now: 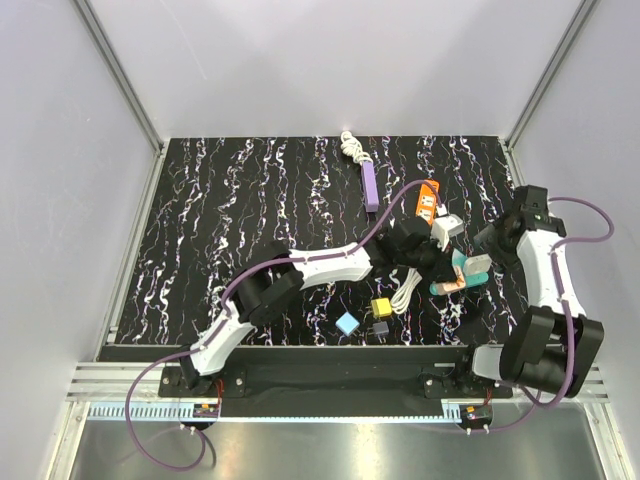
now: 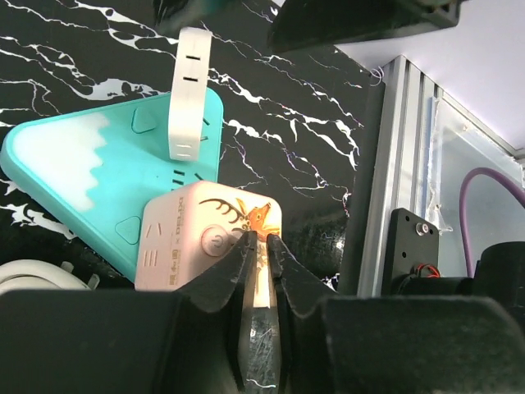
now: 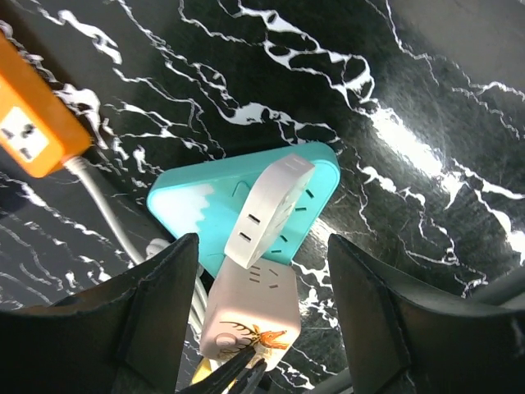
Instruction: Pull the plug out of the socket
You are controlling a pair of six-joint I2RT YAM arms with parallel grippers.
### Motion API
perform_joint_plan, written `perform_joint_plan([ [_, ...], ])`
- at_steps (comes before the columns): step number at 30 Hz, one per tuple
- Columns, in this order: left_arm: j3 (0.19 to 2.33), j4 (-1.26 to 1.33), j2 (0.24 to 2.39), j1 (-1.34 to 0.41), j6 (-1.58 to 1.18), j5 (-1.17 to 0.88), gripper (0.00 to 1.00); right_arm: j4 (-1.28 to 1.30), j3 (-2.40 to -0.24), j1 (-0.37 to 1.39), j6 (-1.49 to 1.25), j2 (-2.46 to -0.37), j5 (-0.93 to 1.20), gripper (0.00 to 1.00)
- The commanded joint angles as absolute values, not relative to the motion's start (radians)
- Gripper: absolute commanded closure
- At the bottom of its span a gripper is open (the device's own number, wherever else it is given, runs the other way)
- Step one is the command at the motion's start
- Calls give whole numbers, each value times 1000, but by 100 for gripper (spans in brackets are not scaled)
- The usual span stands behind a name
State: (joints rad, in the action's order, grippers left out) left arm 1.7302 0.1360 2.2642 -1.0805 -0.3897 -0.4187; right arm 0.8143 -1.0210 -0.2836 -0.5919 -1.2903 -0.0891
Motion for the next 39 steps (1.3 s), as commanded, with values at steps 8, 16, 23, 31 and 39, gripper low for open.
perform_joint_plan([
  [8, 1735, 135, 2278, -1080, -394, -400, 84, 959, -1124, -173, -767, -1417, -259, 30],
  [16, 1789, 98, 2351, -1080, -373, -387, 85, 945, -1146, -164, -779, -1514, -301, 33],
  [23, 1819, 55, 2388, -1071, -360, -357, 88, 917, -1155, -163, -801, -1543, -258, 53],
  [31, 1833, 5, 2416, -1071, -383, -330, 93, 900, -1105, -163, -813, -1482, -264, 70],
  [39, 1795, 3, 2431, -1058, -423, -322, 100, 890, -1065, -163, -804, -1388, -259, 100],
])
